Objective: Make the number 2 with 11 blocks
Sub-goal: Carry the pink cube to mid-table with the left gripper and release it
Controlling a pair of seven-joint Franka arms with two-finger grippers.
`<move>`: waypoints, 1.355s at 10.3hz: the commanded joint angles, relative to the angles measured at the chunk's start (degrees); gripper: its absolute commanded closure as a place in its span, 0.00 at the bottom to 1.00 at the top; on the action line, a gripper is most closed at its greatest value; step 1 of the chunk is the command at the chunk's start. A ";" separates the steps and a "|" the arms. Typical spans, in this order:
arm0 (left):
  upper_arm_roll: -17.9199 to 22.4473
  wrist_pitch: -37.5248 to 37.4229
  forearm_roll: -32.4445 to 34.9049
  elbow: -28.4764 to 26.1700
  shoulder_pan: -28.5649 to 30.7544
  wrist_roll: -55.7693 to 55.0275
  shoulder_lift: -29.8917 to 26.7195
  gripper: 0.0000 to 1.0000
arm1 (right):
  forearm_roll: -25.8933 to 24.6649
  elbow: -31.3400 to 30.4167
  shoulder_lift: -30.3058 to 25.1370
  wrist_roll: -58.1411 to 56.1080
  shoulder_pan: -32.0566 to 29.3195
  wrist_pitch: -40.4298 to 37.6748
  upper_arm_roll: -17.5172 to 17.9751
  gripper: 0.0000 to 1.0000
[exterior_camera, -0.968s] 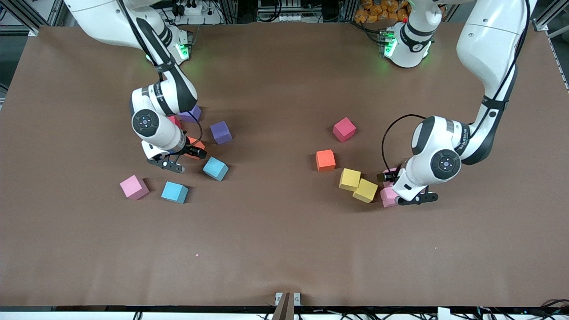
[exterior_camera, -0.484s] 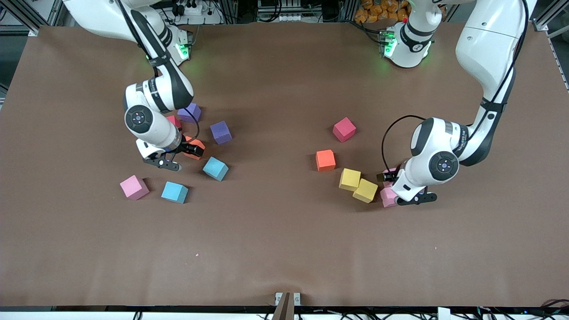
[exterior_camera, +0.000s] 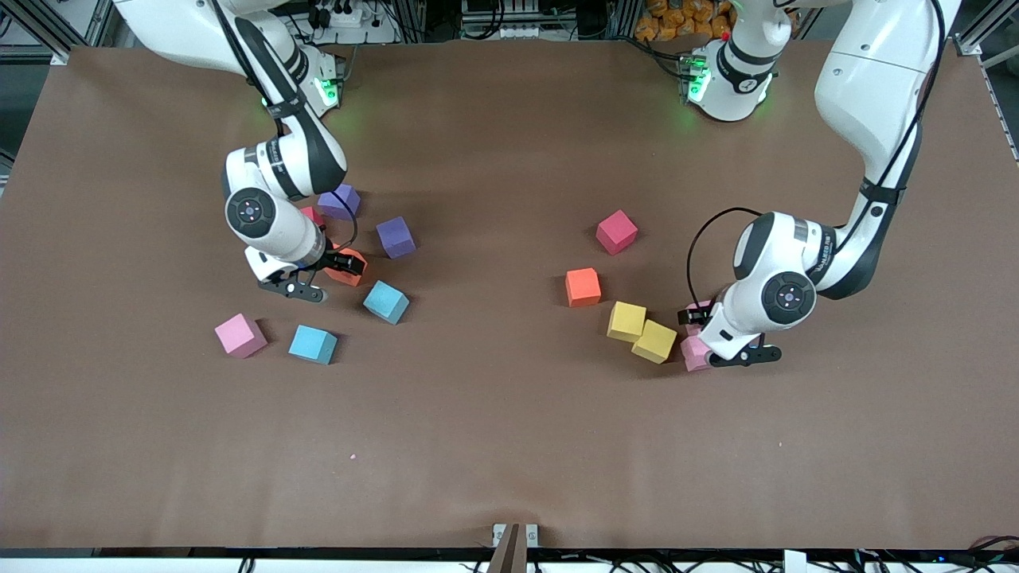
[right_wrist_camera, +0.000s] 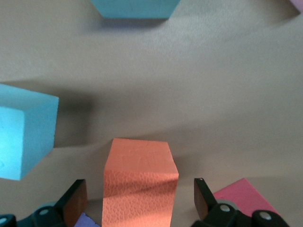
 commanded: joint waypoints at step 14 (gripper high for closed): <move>-18.53 -11.10 -7.65 3.17 -19.87 -37.37 -6.41 0.87 | 2.03 -5.07 -0.32 4.42 1.93 6.48 0.13 0.00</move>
